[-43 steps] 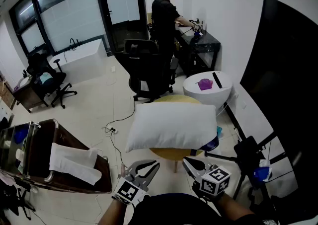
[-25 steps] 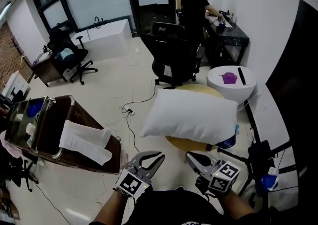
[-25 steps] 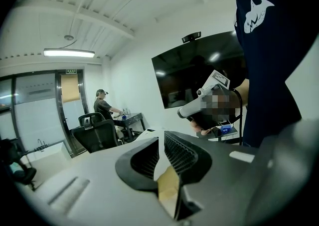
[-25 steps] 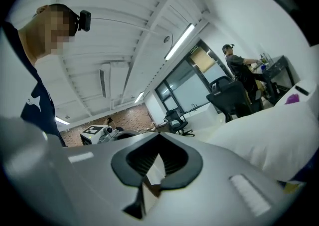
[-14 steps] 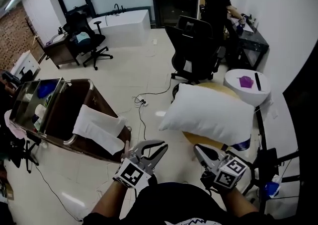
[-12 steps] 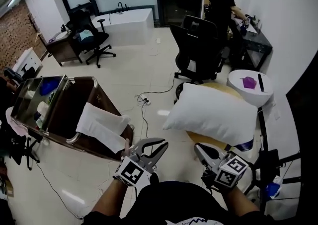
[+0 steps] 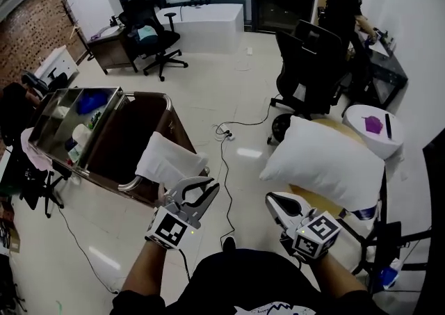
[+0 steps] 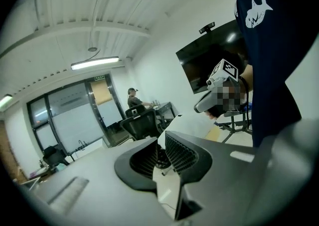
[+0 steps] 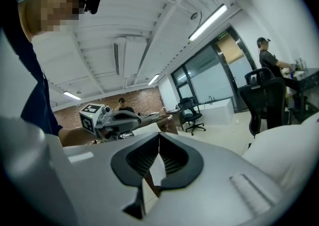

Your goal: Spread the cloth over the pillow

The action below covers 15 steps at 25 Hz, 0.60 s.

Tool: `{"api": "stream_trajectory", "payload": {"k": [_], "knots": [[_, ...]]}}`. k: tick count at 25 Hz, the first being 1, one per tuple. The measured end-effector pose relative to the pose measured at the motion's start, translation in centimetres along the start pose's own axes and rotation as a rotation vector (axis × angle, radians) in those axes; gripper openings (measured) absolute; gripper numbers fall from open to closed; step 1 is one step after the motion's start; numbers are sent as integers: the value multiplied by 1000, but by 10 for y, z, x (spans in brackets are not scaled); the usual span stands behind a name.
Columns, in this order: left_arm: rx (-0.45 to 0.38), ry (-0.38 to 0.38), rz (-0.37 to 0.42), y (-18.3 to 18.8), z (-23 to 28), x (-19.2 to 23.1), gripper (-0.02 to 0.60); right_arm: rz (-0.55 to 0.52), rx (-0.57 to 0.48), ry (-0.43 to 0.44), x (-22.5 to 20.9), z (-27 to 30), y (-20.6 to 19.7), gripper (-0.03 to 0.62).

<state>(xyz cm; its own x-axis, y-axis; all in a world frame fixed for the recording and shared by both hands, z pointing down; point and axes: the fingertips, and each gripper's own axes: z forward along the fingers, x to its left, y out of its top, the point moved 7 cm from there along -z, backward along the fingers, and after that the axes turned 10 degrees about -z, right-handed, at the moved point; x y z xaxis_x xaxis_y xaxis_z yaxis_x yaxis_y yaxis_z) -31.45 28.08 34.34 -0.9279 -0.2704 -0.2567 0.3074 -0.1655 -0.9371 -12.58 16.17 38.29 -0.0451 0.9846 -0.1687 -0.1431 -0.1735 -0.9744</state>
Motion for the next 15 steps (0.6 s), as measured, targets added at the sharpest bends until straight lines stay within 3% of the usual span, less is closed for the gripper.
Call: {"api": "stream_trajectory", "payload": {"k": [6,10,15], "knots": [[62,117,5,-28,-51,48,40,-41,85,93,22,67,-13,64],[106,188,6,-47,-82,72,40,-123,155,166,42,110,-28,86],[109,252,3,-54,-109,92,60,-179,235,255,65,165,-57,112]]}}
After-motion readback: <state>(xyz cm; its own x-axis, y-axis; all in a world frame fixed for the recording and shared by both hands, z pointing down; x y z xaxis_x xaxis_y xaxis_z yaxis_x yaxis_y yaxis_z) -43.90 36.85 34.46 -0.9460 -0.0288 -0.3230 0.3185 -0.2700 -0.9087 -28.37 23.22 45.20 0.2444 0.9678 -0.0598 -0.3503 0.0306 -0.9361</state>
